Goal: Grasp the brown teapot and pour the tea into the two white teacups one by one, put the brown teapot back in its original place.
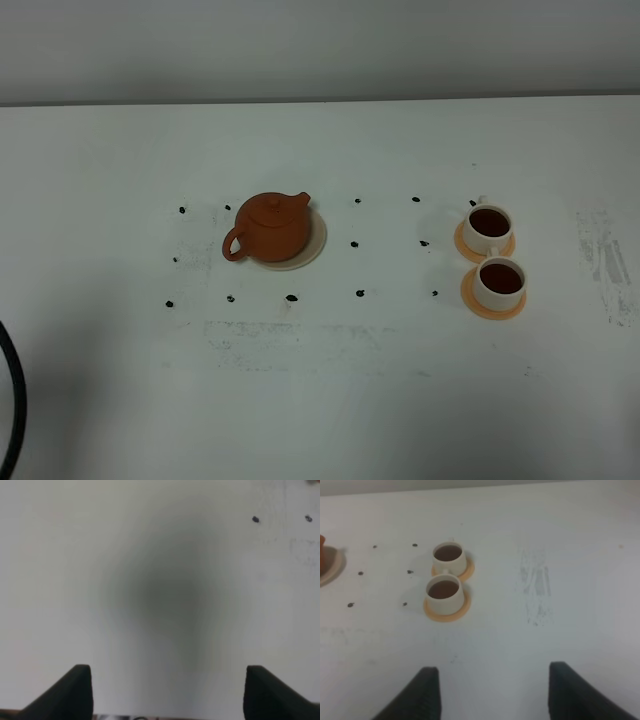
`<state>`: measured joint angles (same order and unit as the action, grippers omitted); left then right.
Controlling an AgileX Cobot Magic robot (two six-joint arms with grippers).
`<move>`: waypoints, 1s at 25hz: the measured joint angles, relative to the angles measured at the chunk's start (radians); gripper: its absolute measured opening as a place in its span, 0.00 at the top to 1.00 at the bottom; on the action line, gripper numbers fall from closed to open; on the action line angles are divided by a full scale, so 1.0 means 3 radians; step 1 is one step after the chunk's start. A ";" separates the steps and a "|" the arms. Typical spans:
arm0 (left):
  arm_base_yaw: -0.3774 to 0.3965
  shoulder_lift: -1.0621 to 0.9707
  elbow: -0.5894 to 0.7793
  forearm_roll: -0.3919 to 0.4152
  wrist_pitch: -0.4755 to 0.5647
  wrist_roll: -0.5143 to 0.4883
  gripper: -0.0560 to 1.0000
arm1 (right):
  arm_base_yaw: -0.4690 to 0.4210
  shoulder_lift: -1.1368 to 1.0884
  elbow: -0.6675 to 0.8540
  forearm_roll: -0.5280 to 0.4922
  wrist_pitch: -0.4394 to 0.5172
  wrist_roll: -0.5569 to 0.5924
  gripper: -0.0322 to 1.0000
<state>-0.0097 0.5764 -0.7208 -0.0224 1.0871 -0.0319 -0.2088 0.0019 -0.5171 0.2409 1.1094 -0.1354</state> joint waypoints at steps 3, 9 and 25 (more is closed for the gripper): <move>0.0078 -0.0456 0.0399 -0.0055 -0.0178 -0.0004 0.37 | 0.0000 0.0000 0.0000 0.0000 0.0000 0.0000 0.52; 0.0082 -0.0996 0.0638 -0.0045 -0.0042 -0.0016 0.37 | 0.0000 0.0000 0.0000 0.0000 0.0000 0.0000 0.52; 0.0072 -0.1755 0.0881 0.0075 -0.0080 -0.0016 0.37 | 0.0000 0.0000 0.0000 0.0000 0.0000 0.0000 0.52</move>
<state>0.0120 0.0499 -0.4566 0.0000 1.0631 -0.0368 -0.2088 0.0019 -0.5171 0.2409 1.1094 -0.1354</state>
